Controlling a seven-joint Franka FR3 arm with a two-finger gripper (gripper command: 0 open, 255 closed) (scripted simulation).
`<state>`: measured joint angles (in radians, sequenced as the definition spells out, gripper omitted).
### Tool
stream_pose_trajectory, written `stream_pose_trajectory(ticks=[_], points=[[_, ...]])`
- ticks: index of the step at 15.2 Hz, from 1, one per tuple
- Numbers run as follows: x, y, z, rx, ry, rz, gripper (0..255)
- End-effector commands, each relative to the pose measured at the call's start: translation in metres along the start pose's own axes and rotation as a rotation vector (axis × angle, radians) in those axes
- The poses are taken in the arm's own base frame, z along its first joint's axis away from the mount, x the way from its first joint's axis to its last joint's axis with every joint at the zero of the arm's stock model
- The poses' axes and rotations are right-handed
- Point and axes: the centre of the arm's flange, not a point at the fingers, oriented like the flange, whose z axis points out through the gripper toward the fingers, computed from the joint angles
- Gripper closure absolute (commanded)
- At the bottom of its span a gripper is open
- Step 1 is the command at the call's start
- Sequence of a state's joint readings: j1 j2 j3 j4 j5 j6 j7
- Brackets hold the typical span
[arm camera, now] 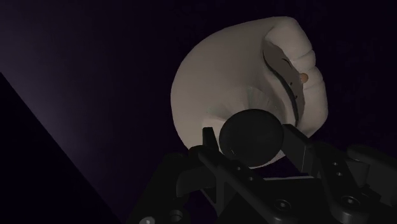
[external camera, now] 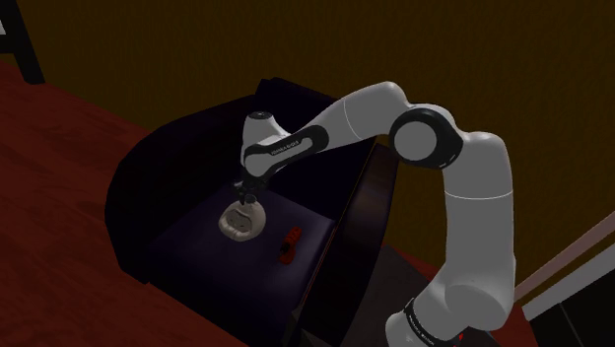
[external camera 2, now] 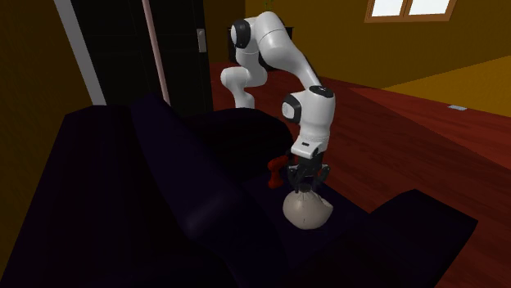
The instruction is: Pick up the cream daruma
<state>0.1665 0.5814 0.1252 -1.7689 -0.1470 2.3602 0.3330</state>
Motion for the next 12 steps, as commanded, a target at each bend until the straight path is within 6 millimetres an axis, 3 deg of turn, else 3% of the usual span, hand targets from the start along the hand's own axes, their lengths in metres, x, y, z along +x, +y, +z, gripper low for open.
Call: stream_pose_trajectory(ticks=[1,12], points=[[0.001,0.000,-0.011,0.000,0.002,0.000,255],[0.002,0.001,-0.069,0.000,0.002,0.000,255]])
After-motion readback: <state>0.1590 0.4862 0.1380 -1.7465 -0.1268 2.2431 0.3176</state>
